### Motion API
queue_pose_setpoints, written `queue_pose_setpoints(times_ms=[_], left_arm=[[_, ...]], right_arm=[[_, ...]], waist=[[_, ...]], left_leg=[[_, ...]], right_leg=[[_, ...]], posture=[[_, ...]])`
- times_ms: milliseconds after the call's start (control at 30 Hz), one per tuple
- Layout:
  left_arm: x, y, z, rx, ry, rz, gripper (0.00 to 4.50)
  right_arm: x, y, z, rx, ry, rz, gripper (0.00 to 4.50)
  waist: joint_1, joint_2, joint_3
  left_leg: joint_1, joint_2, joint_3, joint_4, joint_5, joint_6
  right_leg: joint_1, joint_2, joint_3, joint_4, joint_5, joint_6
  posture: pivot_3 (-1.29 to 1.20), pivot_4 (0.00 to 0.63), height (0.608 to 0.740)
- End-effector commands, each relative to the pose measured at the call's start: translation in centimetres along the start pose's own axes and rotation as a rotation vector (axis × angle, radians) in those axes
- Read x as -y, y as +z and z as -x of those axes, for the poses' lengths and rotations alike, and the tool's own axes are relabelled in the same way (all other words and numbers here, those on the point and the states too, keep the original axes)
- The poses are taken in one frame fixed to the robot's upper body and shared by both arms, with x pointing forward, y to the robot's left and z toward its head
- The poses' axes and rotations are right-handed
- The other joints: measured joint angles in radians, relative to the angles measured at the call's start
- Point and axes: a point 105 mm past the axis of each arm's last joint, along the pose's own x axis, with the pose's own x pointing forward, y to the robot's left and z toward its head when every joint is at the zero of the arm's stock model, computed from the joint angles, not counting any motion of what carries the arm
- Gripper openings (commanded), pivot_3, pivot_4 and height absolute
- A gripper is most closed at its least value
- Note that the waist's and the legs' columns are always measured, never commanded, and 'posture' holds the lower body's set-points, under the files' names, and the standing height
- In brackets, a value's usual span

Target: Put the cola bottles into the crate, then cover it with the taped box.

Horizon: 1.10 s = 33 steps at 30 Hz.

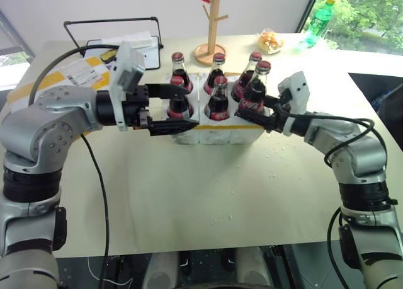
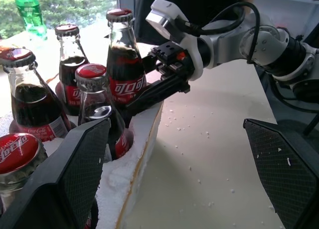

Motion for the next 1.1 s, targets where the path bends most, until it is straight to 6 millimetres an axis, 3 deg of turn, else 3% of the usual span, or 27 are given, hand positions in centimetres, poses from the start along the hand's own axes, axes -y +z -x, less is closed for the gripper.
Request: queue_pose_setpoints(times_ms=[33, 233, 400, 533, 667, 767, 933, 1033, 1100], left_arm=[[0.2, 1.0, 0.3, 0.009, 0.004, -0.056, 4.50], [0.0, 0.6, 1.1, -0.011, 0.053, -0.066, 4.50], [-1.5, 0.3, 3.3, -0.050, 0.274, -0.131, 4.50], [-2.9, -0.2, 7.9, -0.174, 0.571, -0.250, 4.50], [-3.0, -1.8, 12.8, -0.407, 0.775, -0.371, 4.50], [-2.4, -3.2, 16.7, -0.598, 0.891, -0.440, 4.50], [-0.4, -6.5, 24.8, -0.987, 1.075, -0.524, 4.50], [0.2, -8.9, 27.2, -1.109, 1.071, -0.520, 4.50], [-0.4, -10.6, 28.7, -1.143, 1.121, -0.504, 4.50]], right_arm=[[0.3, 1.3, 0.1, 0.039, -0.002, 0.027, 4.46], [0.2, 3.0, 2.3, 0.056, 0.055, 0.054, 4.46], [1.2, 6.2, 6.3, 0.089, 0.107, 0.124, 4.46], [1.4, 10.0, 9.3, 0.181, 0.190, 0.078, 4.46], [1.4, 12.3, 9.8, 0.241, 0.232, 0.108, 4.46], [-0.3, 14.0, 10.1, 0.302, 0.360, 0.084, 4.46], [-2.8, 13.8, 9.5, 0.311, 0.519, 0.071, 4.46], [-3.3, 13.2, 8.7, 0.293, 0.531, 0.085, 4.46], [-3.8, 12.8, 8.3, 0.278, 0.556, 0.084, 4.46]], waist=[[0.000, 0.000, 0.000], [0.002, 0.000, 0.000], [0.001, 0.000, 0.000], [-0.007, 0.000, 0.000], [-0.008, 0.000, 0.000], [-0.006, 0.000, 0.000], [0.000, -0.001, 0.000], [0.004, -0.001, -0.001], [0.009, -0.002, -0.001]], left_leg=[[0.000, 0.000, 0.000, 0.000, 0.000, 0.000], [0.000, 0.000, 0.000, 0.000, 0.000, 0.000], [0.000, 0.000, -0.001, 0.000, 0.000, 0.000], [0.000, 0.001, -0.001, 0.000, 0.000, 0.000], [0.001, 0.002, -0.001, -0.001, 0.000, 0.000], [0.001, 0.001, 0.000, -0.001, -0.001, 0.000], [-0.002, 0.002, 0.000, -0.001, -0.002, 0.001], [-0.002, 0.002, 0.000, -0.001, -0.004, -0.002], [-0.003, 0.002, 0.000, -0.001, -0.005, -0.001]], right_leg=[[0.000, 0.000, 0.000, 0.000, 0.000, 0.000], [0.000, 0.000, 0.000, 0.000, 0.000, 0.000], [0.000, 0.000, 0.000, -0.001, 0.000, 0.000], [-0.001, 0.000, 0.000, -0.001, 0.000, 0.000], [-0.001, 0.000, 0.000, -0.001, 0.000, 0.000], [-0.002, -0.001, 0.001, -0.001, 0.000, -0.001], [-0.005, -0.002, 0.001, -0.002, 0.000, -0.001], [-0.006, -0.004, 0.000, -0.002, 0.000, -0.002], [-0.012, -0.005, 0.000, -0.002, -0.001, -0.005]], posture=[[0.00, 0.150, 0.740], [0.00, 0.150, 0.740], [0.00, 0.150, 0.740], [0.00, 0.150, 0.740], [0.00, 0.150, 0.740], [0.00, 0.150, 0.740], [0.00, 0.150, 0.740], [0.00, 0.150, 0.740], [0.00, 0.150, 0.740]])
